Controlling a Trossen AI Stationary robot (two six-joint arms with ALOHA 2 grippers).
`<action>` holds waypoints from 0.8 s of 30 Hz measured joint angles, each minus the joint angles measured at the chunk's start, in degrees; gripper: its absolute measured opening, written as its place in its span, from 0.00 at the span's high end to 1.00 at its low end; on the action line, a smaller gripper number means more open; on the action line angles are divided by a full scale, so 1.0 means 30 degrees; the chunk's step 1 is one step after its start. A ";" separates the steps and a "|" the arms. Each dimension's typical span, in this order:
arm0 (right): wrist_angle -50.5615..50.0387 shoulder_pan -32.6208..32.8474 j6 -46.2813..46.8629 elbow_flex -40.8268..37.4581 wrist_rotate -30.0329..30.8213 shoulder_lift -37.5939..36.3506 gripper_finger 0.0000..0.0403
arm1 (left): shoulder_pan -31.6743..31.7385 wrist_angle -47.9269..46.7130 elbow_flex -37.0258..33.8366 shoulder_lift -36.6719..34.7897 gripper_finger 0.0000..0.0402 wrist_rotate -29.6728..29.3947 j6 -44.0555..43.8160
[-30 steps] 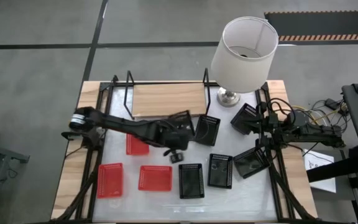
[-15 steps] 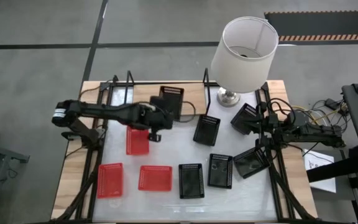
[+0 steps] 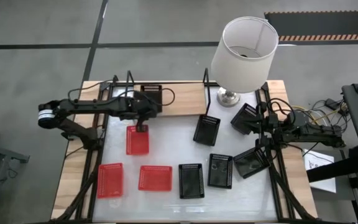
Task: Stack baskets on shelf by color
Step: Put the black bin on the shelf
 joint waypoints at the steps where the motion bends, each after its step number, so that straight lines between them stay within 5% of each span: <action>1: -0.0007 0.0001 -0.0011 0.0000 0.0000 0.0000 0.97 | 0.0123 0.0012 -0.0142 -0.0022 1.00 0.0003 0.0089; 24: -0.0022 -0.0004 -0.0019 0.0000 0.0000 0.0000 0.97 | 0.1588 0.0998 -0.0527 0.0514 0.94 0.0037 0.1472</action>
